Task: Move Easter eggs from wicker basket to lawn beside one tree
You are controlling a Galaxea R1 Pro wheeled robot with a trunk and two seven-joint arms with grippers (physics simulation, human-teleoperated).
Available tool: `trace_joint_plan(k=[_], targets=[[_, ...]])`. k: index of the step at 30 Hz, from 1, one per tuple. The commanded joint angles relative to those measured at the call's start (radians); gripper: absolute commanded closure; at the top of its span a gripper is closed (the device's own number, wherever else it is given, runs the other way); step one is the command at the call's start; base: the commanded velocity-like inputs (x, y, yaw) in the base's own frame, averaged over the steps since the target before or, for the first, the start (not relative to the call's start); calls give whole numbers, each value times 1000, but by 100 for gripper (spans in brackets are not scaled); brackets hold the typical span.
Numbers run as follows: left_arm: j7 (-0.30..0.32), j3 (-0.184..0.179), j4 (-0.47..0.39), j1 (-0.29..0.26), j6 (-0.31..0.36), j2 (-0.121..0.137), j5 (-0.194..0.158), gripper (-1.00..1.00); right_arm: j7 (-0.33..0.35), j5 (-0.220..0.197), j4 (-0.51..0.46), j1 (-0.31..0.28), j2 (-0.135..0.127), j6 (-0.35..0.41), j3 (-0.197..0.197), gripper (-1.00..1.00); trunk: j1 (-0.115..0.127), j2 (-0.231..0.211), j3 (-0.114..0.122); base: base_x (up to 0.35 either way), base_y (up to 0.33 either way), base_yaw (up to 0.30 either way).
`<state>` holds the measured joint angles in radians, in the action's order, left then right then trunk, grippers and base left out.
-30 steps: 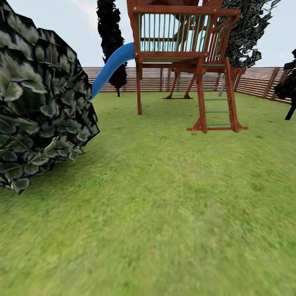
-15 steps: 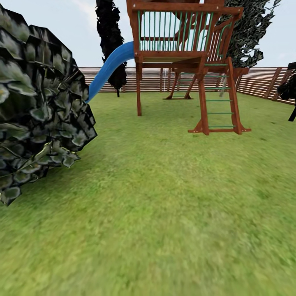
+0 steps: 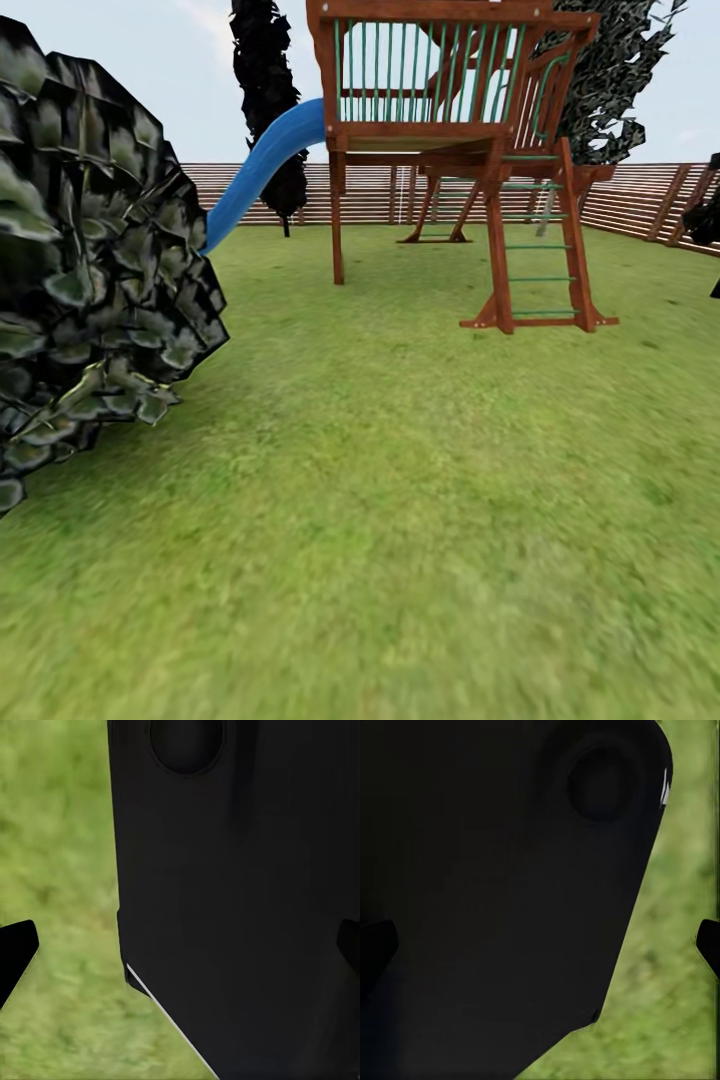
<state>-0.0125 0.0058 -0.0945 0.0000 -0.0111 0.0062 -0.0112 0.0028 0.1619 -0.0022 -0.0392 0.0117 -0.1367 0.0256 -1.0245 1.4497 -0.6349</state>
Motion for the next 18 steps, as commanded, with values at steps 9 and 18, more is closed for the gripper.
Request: trace_joint_plan(k=[9,18], targets=[[-1,-1,-1,0,-1,0,-1,-100,0,3,1,0,0,-7,1,-100,-1,0,-1,322,0,0],[-1,-1,-1,0,-2,0,-1,-100,0,10,0,0,0,-10,2,-100,-1,0,-1,322,0,0]])
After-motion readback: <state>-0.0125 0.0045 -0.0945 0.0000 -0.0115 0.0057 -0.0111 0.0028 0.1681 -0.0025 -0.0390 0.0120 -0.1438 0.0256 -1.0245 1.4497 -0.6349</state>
